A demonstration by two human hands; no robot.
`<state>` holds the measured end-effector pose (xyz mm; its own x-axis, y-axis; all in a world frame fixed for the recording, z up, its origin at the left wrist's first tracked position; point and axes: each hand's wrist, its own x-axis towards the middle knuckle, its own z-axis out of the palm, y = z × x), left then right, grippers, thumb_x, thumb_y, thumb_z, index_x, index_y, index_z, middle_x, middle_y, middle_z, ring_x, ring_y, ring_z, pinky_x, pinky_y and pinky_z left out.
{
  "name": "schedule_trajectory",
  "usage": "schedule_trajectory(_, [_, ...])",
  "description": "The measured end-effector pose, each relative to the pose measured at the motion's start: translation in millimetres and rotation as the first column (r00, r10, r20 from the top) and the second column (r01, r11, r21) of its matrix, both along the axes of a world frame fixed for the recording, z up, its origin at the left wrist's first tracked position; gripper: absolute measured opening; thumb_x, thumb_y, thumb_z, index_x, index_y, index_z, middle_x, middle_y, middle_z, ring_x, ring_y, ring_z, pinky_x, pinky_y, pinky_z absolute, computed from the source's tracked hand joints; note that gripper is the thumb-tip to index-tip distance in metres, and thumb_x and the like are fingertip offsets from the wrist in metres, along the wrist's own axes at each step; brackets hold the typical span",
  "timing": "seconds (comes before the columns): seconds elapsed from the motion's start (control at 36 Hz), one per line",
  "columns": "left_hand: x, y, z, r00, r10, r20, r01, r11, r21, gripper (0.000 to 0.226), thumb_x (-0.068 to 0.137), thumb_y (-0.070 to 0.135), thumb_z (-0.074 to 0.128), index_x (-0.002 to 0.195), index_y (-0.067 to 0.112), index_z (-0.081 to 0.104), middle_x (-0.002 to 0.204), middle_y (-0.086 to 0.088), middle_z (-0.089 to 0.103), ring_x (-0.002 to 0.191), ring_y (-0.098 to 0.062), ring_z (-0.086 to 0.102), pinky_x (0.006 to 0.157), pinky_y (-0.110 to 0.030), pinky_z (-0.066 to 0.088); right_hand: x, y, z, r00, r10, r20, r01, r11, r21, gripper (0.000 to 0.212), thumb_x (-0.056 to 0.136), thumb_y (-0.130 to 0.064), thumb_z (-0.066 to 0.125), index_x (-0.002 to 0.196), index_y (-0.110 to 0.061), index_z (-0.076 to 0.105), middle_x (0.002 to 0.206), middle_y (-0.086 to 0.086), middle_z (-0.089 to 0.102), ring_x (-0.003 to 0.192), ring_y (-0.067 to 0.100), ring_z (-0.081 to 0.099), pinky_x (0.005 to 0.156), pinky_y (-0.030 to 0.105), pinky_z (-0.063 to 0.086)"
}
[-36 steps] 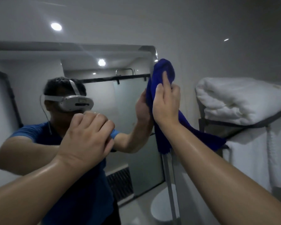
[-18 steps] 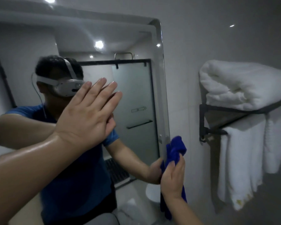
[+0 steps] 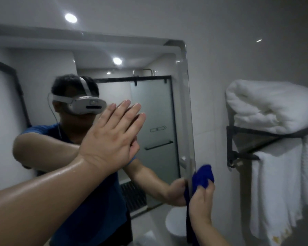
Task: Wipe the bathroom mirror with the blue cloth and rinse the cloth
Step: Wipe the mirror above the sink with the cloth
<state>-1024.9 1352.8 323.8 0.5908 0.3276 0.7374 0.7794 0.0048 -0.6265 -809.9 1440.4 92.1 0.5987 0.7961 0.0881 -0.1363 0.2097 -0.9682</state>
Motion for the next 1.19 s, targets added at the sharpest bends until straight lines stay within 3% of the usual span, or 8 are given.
schedule_trajectory(0.11, [-2.0,-0.2,-0.1,1.000,0.028,-0.010,-0.028,1.000,-0.006,0.071,0.091,0.035,0.054,0.159,0.013,0.050,0.171,-0.014,0.038,0.160,-0.037,0.030,0.131,-0.057,0.023,2.6,9.1,107.3,0.981,-0.004,0.192,-0.053,0.956,0.289,0.036,0.104,-0.038,0.044,0.140,-0.039,0.051,0.126,-0.005,0.063,0.113,0.019,0.064,0.109,0.051,0.050])
schedule_trajectory(0.28, [-2.4,0.2,-0.1,0.999,0.038,-0.006,-0.038,0.999,-0.011,0.068,0.095,0.036,0.049,0.159,0.013,0.050,0.171,-0.013,0.038,0.161,-0.037,0.030,0.131,-0.056,0.021,3.3,16.6,295.1,0.903,-0.204,0.379,-0.046,0.830,0.556,0.046,0.110,-0.041,0.043,0.156,-0.039,0.043,0.147,0.003,0.046,0.130,0.019,0.055,0.113,0.036,0.042])
schedule_trajectory(0.39, [-2.5,-0.9,-0.2,0.999,0.039,-0.002,-0.039,0.999,-0.014,0.067,0.096,0.036,0.048,0.159,0.013,0.051,0.170,-0.013,0.039,0.160,-0.037,0.031,0.131,-0.056,0.021,-8.6,13.3,317.3,0.876,-0.278,0.394,-0.026,0.788,0.615,0.049,0.112,-0.036,0.043,0.161,-0.035,0.043,0.161,0.005,0.037,0.141,0.018,0.048,0.119,0.033,0.037])
schedule_trajectory(0.53, [-3.7,-2.0,-1.4,0.997,0.073,-0.018,-0.074,0.997,-0.013,0.069,0.098,0.040,0.047,0.162,0.014,0.045,0.173,-0.013,0.034,0.162,-0.036,0.026,0.133,-0.055,0.017,-25.0,-3.6,242.1,0.774,-0.268,0.574,-0.157,0.796,0.584,0.066,0.105,-0.023,0.045,0.166,-0.040,0.025,0.178,0.010,0.007,0.165,0.029,0.009,0.134,0.056,0.013])
schedule_trajectory(0.72, [-2.9,-6.4,-3.6,0.994,0.108,-0.017,-0.108,0.994,-0.009,0.068,0.101,0.041,0.042,0.164,0.015,0.040,0.174,-0.013,0.031,0.163,-0.036,0.023,0.134,-0.054,0.013,-46.8,-48.4,102.3,0.481,-0.330,0.812,-0.102,0.899,0.426,0.085,0.081,-0.012,0.067,0.160,-0.028,0.041,0.154,0.018,0.038,0.142,0.039,0.039,0.121,0.058,0.037])
schedule_trajectory(0.92, [0.1,-8.9,-4.5,0.992,0.125,-0.003,-0.125,0.992,-0.011,0.065,0.099,0.037,0.040,0.160,0.015,0.044,0.171,-0.013,0.036,0.160,-0.037,0.028,0.132,-0.056,0.017,-33.5,-73.0,8.3,0.569,0.117,0.814,-0.395,0.907,0.146,0.082,0.092,-0.023,0.077,0.159,-0.042,0.034,0.135,-0.005,0.038,0.115,0.006,0.046,0.101,0.022,0.040])
schedule_trajectory(1.08, [2.2,-14.5,-2.2,0.997,0.078,0.015,-0.077,0.995,-0.060,0.064,0.095,0.033,0.047,0.157,0.017,0.051,0.169,-0.010,0.040,0.160,-0.035,0.032,0.133,-0.054,0.018,-40.6,-79.8,-62.4,0.494,0.429,0.756,-0.444,0.872,-0.204,0.049,0.093,-0.044,0.074,0.132,-0.038,0.045,0.120,-0.009,0.054,0.104,0.013,0.060,0.092,0.031,0.051])
schedule_trajectory(1.19, [-4.3,-22.3,1.3,1.000,0.021,0.008,-0.020,0.990,-0.142,0.062,0.090,0.029,0.052,0.151,0.016,0.058,0.167,-0.010,0.044,0.159,-0.035,0.033,0.132,-0.055,0.021,-34.5,-84.1,-131.3,0.496,0.438,0.749,-0.428,0.875,-0.228,0.045,0.092,-0.046,0.072,0.121,-0.046,0.038,0.099,-0.014,0.063,0.082,0.006,0.065,0.075,0.030,0.058])
